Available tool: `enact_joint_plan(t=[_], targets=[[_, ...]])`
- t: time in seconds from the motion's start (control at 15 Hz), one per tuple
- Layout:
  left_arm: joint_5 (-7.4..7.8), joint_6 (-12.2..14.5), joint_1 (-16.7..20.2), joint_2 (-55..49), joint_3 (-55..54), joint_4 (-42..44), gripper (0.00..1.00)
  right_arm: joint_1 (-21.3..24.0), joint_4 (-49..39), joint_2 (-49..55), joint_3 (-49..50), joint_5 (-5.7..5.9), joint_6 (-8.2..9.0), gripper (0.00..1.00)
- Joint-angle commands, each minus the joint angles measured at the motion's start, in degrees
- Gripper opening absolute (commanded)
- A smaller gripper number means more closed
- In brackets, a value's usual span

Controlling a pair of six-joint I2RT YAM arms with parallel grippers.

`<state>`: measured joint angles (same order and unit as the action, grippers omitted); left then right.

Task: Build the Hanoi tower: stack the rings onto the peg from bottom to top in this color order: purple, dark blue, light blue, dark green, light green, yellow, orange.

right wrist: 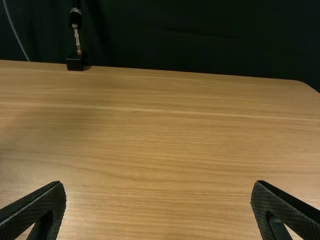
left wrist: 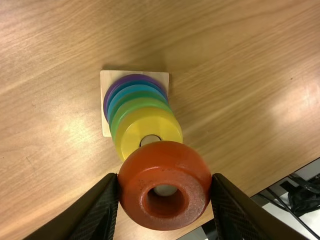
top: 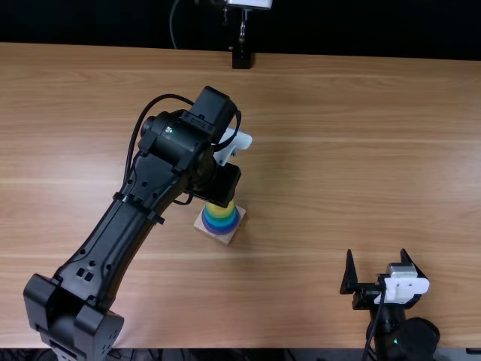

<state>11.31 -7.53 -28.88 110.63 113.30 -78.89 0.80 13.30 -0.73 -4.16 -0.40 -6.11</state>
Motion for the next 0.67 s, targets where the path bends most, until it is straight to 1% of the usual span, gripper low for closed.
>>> enact_joint_plan(t=[0.0,0.4,0.47,0.53,0.6], targets=[[1.35,0.04,-0.47,0.82,1.49,0.00,1.00,0.61,4.16,0.73,3.28,0.62,-0.11,1.00],[1.24,0.25,0.23,0.29,0.70,1.27,1.00,0.61,4.16,0.73,3.28,0.62,-0.11,1.00],[0.40,0.36,0.50,0.03,0.61,3.80,1.00,0.61,4.27,0.73,3.28,0.62,-0.11,1.00],[-1.29,0.36,1.20,-1.47,0.61,7.17,1.00,0.61,4.16,0.73,3.28,0.62,-0.11,1.00],[-4.88,0.25,2.69,-5.16,0.00,9.28,1.00,0.61,4.16,0.73,3.28,0.62,-0.11,1.00]])
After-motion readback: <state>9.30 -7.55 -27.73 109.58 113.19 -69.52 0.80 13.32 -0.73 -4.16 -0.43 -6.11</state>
